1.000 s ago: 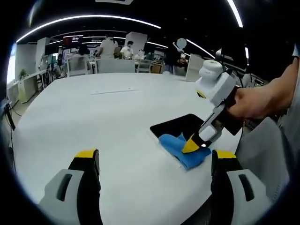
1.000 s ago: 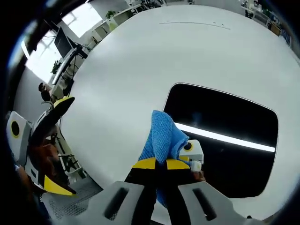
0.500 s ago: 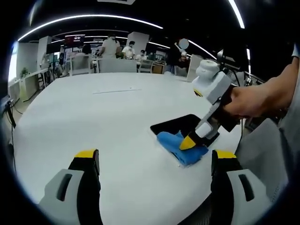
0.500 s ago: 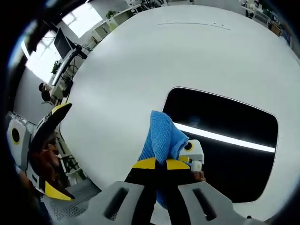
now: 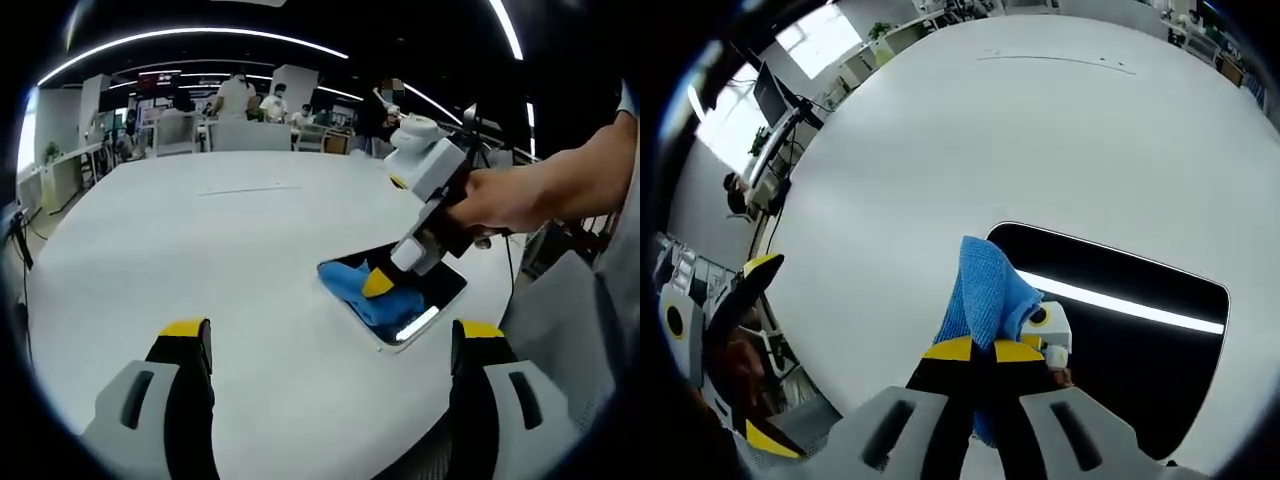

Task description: Wipe the mirror surface with the cleaning cloth until all visible marks leave the cleaned area.

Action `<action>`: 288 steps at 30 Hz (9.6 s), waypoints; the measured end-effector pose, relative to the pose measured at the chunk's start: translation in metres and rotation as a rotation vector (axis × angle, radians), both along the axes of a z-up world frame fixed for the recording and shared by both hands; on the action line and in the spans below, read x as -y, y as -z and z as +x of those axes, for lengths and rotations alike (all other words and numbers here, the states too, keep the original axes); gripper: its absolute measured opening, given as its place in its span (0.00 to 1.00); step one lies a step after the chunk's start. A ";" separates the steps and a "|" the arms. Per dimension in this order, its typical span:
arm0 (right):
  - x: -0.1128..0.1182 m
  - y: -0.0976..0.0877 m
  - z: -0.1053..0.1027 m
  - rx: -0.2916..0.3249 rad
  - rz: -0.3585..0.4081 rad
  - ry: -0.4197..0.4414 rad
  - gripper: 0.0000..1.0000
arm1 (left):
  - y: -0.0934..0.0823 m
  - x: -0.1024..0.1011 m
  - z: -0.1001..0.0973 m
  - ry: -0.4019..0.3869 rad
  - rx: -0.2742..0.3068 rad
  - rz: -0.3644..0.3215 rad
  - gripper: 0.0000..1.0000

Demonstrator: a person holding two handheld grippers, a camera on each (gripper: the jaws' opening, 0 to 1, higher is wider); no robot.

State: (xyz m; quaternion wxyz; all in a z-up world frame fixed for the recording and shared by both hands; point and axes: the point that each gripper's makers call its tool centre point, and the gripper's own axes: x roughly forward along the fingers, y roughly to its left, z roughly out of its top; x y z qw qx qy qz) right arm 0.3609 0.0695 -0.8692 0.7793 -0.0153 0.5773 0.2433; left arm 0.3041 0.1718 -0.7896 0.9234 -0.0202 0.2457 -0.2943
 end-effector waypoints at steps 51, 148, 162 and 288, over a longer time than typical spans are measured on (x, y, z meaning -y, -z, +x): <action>0.028 -0.003 0.055 0.037 -0.011 -0.018 0.00 | -0.002 -0.001 0.006 -0.006 -0.005 0.019 0.99; 0.049 -0.002 -0.056 -0.028 0.051 0.093 0.00 | -0.012 0.019 0.007 0.015 0.036 0.056 0.99; 0.048 -0.001 -0.059 -0.042 0.059 0.090 0.00 | -0.016 0.022 0.011 0.019 0.050 0.049 0.99; 0.087 0.003 0.060 0.023 -0.038 0.072 0.00 | -0.009 0.011 0.010 -0.015 0.027 0.041 0.99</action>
